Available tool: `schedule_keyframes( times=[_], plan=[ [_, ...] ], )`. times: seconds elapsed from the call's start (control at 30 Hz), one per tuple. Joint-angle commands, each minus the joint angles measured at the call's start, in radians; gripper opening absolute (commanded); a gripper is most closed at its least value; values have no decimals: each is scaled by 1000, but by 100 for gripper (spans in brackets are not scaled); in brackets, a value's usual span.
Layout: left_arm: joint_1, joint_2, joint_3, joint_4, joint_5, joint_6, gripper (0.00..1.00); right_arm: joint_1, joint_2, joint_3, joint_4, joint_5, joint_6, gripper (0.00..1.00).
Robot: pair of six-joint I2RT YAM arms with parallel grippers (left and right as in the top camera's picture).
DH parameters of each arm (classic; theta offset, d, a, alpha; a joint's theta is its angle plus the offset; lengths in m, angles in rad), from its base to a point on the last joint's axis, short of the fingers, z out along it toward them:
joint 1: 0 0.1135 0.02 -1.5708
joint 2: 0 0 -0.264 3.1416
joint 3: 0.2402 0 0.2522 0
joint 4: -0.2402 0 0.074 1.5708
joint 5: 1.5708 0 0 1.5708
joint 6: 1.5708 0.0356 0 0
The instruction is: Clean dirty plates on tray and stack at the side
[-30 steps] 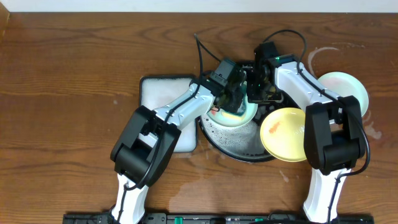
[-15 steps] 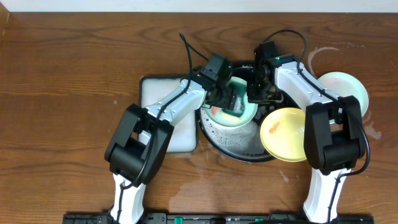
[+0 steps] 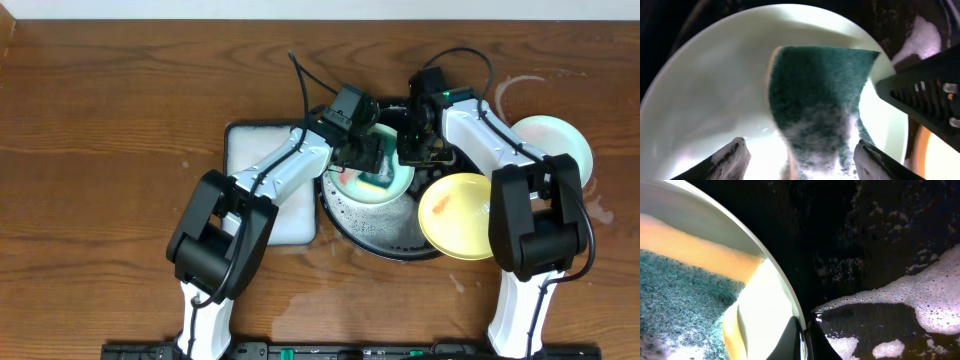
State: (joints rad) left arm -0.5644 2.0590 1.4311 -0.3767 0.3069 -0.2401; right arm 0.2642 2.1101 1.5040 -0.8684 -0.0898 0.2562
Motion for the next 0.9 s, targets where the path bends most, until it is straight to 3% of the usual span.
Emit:
schedule_keyframes(
  times=[0.0,0.17,0.33,0.47,0.67,0.7,0.73,0.77,0.8,0.87],
  plan=[
    [-25,13,-13,10,18,-10,70,-2,29,-18,-10,25,16,1],
    [-42,38,-13,22,18,-10,66,-3,29,-18,-12,25,16,1],
    [-39,42,-13,21,-12,-9,21,-3,29,-18,-11,24,16,1],
    [-38,42,-14,8,-84,-9,12,-3,29,-18,-12,25,16,1],
    [-39,51,-14,-3,-84,-9,8,-3,29,-18,-14,24,16,1],
    [-39,55,-14,-11,-82,-9,9,-3,29,-18,-14,24,16,1],
    [-39,56,-14,-16,-79,-10,16,-2,29,-18,-14,24,16,1],
    [-39,56,-14,-19,-68,-9,30,-2,29,-18,-14,24,16,1],
    [-39,56,-14,-19,-56,-9,55,-2,29,-18,-14,24,16,1],
    [-39,56,-14,-18,-49,-9,75,-3,29,-18,-14,24,16,1]
  ],
)
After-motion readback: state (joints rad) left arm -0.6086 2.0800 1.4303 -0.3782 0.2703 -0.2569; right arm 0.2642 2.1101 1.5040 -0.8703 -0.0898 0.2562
